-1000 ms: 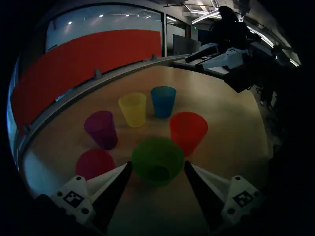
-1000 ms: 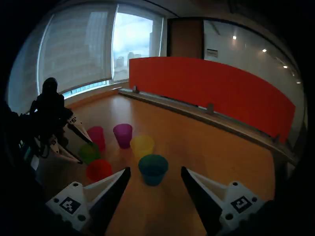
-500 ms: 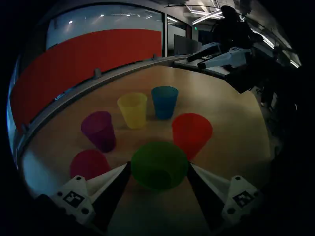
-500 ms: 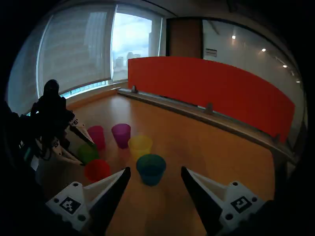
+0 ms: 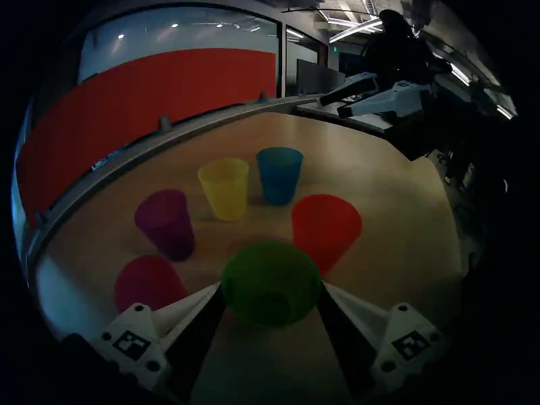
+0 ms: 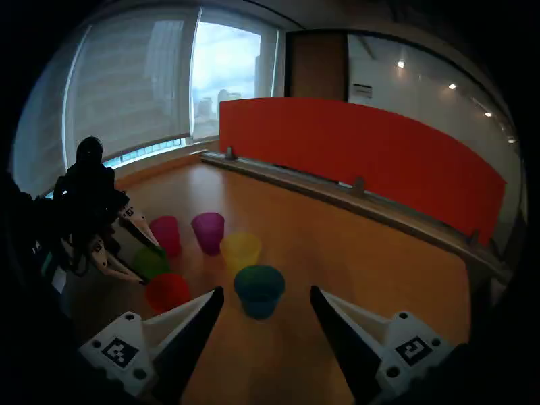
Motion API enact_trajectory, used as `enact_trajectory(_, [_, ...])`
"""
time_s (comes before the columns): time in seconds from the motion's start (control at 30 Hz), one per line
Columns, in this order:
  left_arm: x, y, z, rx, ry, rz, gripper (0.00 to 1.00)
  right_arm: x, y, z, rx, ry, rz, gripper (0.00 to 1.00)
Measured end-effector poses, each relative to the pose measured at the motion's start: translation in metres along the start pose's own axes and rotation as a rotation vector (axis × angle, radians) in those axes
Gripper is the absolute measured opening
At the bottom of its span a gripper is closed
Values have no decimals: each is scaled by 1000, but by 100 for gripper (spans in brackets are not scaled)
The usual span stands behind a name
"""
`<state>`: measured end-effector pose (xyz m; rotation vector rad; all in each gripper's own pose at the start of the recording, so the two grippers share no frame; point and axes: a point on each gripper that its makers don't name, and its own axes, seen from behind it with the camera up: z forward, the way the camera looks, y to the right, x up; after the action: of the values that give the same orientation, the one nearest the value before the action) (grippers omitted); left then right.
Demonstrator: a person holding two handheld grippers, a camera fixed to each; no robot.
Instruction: Pour water
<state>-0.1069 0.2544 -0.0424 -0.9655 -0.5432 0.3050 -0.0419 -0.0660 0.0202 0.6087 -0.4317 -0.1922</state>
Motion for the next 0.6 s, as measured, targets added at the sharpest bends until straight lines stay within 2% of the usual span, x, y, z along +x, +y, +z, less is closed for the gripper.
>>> enact_trajectory(0.2, [1,7,-2,-19,4,16,87,-1,0,0,-2,-1,3,99])
enact_trajectory(0.6, [16,2,-19,-4,53,-4,87,-7,-2,8,7,-11,5,99])
